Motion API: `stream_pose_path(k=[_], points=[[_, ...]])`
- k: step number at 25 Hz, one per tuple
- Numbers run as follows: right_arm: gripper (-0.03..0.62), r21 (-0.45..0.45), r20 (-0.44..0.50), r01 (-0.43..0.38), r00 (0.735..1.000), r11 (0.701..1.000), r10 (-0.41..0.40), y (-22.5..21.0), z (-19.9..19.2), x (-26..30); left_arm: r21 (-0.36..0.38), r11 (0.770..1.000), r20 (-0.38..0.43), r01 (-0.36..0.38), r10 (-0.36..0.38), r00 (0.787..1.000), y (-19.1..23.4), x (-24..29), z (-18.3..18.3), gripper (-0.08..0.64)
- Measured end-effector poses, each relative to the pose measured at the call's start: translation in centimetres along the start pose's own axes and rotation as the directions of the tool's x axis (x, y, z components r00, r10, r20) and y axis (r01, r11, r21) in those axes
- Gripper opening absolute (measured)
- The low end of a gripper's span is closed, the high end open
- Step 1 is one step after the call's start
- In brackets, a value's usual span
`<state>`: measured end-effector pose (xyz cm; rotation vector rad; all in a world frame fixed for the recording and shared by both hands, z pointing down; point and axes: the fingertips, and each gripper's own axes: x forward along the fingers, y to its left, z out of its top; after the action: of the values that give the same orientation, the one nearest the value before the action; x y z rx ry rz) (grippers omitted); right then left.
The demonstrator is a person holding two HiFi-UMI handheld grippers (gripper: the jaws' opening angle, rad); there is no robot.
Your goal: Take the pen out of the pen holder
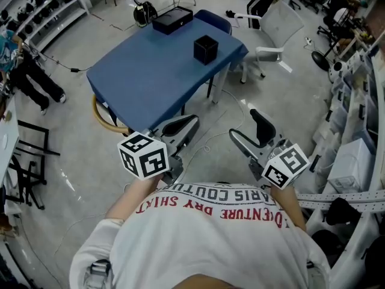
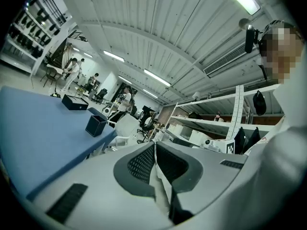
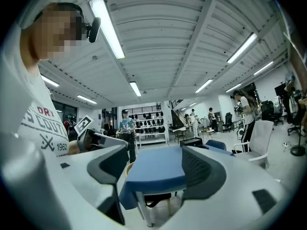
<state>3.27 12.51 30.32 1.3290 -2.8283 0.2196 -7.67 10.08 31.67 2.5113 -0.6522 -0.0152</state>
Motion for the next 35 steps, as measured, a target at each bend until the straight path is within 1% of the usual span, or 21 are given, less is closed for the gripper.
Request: stream_pose_path(k=[6, 12, 15, 26, 35], points=[[0.339, -0.018, -0.001, 0.013, 1.0, 1.0, -0.013, -0.8, 0.7, 0.6, 0.008, 1.0, 0.004, 0.004, -0.004, 1.0, 0.9, 0.2, 0.8, 0.035], [0.339, -0.02, -0.003, -0.015, 1.0, 1.0, 0.014, -2.4, 0.5, 2.4, 0.007, 1.0, 0.015, -0.021, 0.021, 1.0, 2.6, 1.3, 1.3, 0.035], [0.339, -0.007, -0.011, -0.032, 0.999, 0.999, 0.032, -3.7, 0.2, 3.8, 0.004, 0.999, 0.008, -0.04, 0.039, 0.999, 3.9, 2.2, 1.7, 0.035], [0.337, 0.067, -0.043, -0.095, 0.994, 0.993, 0.098, -11.5, -1.0, 11.1, -0.04, 0.994, -0.035, -0.104, 0.103, 0.994, 11.2, 8.1, 4.1, 0.035], [0.337, 0.115, -0.095, -0.146, 0.983, 0.983, 0.157, -18.5, -2.2, 17.4, -0.074, 0.985, -0.072, -0.156, 0.151, 0.986, 17.6, 13.7, 6.4, 0.035]])
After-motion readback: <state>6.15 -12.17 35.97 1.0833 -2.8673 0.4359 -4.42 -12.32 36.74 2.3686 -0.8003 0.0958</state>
